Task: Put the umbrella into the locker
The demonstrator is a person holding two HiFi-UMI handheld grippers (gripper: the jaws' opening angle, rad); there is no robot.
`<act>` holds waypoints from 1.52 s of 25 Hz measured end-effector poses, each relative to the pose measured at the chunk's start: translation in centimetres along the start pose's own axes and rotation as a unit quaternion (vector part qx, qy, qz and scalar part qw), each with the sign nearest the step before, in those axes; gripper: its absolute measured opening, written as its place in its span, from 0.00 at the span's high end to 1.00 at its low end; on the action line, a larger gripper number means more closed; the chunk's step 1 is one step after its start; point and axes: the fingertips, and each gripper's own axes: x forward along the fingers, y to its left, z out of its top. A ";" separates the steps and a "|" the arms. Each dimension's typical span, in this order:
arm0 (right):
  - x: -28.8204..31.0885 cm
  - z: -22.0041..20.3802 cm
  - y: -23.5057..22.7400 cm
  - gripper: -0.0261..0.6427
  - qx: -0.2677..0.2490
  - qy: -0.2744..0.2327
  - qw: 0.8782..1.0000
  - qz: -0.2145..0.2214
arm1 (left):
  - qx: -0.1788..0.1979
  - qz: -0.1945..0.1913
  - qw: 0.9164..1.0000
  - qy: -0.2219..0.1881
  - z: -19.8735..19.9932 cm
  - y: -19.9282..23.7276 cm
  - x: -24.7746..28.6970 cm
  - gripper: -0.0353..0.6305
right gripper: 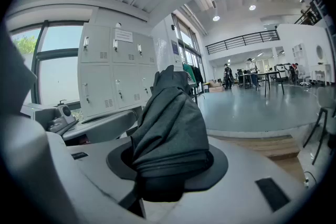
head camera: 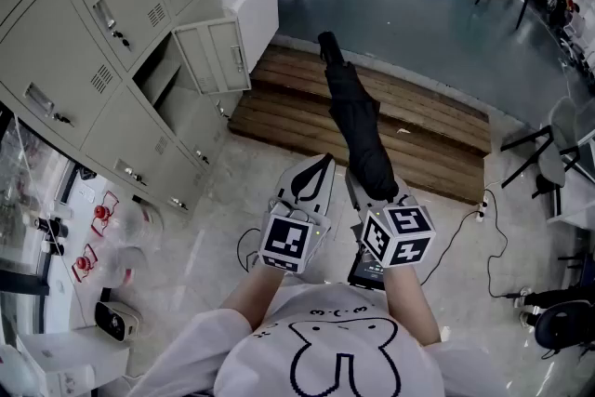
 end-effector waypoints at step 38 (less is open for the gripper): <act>12.1 2.5 11.0 0.67 0.010 -0.010 0.994 0.105 | 0.003 0.113 0.994 0.003 0.9 16.4 -5.3 0.96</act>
